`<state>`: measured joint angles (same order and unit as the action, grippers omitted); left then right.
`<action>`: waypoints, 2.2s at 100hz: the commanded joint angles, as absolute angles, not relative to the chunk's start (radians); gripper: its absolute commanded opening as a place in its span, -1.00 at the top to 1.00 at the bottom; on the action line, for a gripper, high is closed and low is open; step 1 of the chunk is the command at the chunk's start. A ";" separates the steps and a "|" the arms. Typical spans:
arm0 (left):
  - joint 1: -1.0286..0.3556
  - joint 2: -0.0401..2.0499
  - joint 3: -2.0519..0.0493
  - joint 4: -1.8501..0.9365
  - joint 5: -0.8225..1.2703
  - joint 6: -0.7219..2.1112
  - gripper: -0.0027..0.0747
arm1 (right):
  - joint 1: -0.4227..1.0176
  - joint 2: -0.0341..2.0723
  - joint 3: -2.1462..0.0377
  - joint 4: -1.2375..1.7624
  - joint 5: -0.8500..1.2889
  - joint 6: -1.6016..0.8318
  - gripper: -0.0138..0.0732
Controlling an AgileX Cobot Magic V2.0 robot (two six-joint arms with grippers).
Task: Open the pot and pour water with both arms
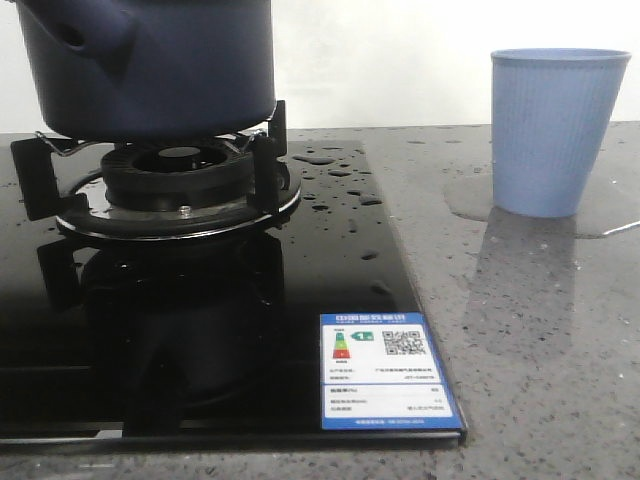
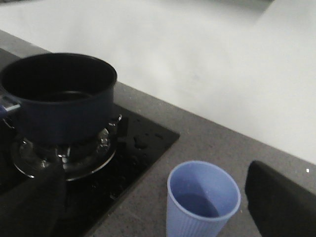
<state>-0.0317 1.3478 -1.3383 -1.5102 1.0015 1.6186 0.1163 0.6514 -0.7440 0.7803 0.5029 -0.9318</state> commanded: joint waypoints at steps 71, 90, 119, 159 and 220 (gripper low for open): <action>-0.033 1.232 -1.376 -1.615 1.014 1.578 0.13 | 0.175 0.812 -0.481 1.080 0.032 -1.005 -0.80; -0.033 1.232 -1.376 -1.615 1.020 1.578 0.13 | 0.346 0.854 -0.481 1.074 -0.151 -1.005 -0.80; -0.033 1.232 -1.376 -1.615 1.020 1.578 0.13 | 0.542 1.017 -0.481 1.059 -0.482 -0.981 -0.80; -0.033 1.232 -1.376 -1.615 1.020 1.578 0.13 | 0.542 1.177 -0.481 0.849 -0.629 -0.637 -0.80; -0.033 1.232 -1.376 -1.608 1.039 1.578 0.13 | 0.414 1.309 -0.494 0.568 -0.701 -0.321 -0.63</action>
